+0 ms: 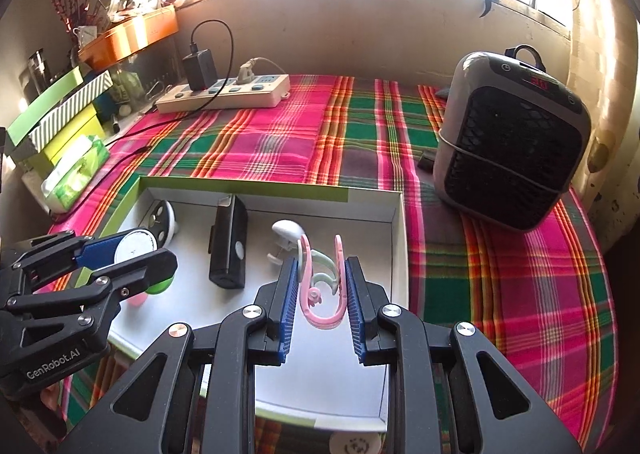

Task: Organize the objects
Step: 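Carry the tape roll into the white box with the left tool while the right tool carries the hook there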

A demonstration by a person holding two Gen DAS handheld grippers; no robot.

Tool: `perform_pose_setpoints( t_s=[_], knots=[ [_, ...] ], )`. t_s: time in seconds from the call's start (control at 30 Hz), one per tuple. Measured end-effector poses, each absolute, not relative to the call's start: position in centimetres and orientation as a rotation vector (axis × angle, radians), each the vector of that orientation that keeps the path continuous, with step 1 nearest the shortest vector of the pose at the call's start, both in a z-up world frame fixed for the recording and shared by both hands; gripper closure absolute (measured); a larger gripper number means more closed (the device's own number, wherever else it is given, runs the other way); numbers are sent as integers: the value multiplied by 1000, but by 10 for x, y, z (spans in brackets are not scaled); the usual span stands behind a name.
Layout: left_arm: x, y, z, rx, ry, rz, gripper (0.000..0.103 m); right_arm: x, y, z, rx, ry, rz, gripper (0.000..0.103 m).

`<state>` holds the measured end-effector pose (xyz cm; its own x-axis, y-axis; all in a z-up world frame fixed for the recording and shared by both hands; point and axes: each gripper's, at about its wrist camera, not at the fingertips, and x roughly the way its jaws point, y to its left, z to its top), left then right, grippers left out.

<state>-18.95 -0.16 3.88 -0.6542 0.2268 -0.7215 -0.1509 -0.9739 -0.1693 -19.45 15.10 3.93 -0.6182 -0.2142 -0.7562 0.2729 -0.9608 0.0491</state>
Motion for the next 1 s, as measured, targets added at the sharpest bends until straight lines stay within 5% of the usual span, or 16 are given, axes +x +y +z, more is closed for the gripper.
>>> perform_pose_setpoints(
  t_s=[1.0],
  knots=[
    [-214,0,19,-1255,-91,2639,72,-229,144,15,1282,153,-2578,78]
  ],
)
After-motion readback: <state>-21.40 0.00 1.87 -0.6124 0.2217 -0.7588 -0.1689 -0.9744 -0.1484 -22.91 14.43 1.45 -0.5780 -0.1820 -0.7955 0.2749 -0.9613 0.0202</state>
